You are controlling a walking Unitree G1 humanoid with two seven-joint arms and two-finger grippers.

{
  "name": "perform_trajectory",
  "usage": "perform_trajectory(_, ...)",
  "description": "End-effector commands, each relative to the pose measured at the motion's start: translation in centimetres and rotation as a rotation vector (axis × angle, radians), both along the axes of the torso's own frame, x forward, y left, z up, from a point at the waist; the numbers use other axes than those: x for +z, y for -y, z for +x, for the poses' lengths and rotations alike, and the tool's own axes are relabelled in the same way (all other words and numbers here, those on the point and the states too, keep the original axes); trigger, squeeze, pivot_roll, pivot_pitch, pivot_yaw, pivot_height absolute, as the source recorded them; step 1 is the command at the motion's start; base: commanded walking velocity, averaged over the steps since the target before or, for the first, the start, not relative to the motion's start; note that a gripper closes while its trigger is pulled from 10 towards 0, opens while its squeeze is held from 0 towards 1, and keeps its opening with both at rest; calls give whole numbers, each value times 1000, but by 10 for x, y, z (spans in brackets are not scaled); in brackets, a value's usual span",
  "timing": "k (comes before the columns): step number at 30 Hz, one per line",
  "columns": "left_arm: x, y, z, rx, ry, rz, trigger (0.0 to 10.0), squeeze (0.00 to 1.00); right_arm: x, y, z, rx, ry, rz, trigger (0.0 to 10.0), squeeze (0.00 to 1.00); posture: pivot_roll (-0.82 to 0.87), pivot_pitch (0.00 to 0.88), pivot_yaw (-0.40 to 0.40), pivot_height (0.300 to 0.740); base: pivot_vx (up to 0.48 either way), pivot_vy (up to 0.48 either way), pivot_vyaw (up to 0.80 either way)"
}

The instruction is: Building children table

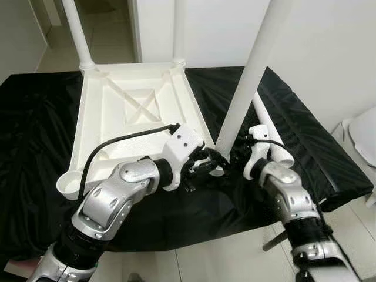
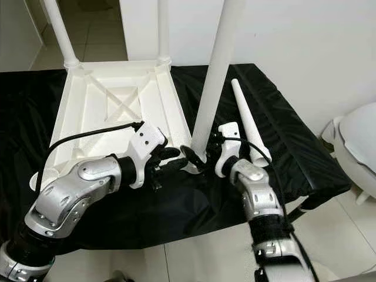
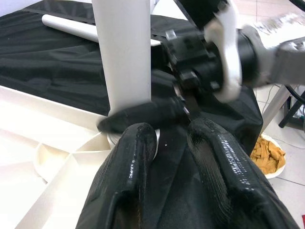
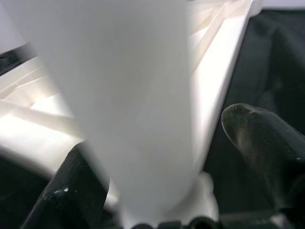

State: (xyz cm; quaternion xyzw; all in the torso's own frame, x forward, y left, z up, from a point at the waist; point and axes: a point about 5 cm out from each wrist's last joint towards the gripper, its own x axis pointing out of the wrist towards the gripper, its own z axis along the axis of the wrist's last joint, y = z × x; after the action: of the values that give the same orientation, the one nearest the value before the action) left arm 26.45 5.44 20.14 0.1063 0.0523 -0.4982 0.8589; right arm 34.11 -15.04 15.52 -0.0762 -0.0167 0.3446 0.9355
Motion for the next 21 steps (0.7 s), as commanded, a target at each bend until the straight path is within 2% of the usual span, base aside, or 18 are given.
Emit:
perform_trajectory(1,1,0,-1,-27,-7,6,10000,0,-2,1,3,22,6,-21,10000,0,-27,28,-28,740,0,0,0)
perform_trajectory(3,0,0,-2,-32,-9,11,10000,0,-3,1,11,30,7,-43,10000,0,-22,23,-24,740,0,0,0)
perform_trajectory(11,1,-1,-1,-32,-8,16,10000,0,-7,-5,18,69,-25,-47,10000,0,-15,21,-22,740,0,0,0)
perform_trajectory(13,1,-1,-1,-31,-6,19,10000,0,-11,-8,19,107,-47,-26,2196,0,-3,16,-21,740,0,0,0)
perform_trajectory(16,1,-2,-2,-31,-5,20,10000,0,-13,-9,20,123,-51,-18,2196,0,-3,16,-21,740,0,0,0)
perform_trajectory(17,2,-2,-2,-30,-5,22,10000,0,-15,-9,19,134,-62,-19,0,0,-1,15,-21,740,0,0,0)
perform_trajectory(21,2,-3,-2,-30,-5,24,10000,0,-19,-6,18,146,-80,-18,0,0,-3,15,-21,740,0,0,0)
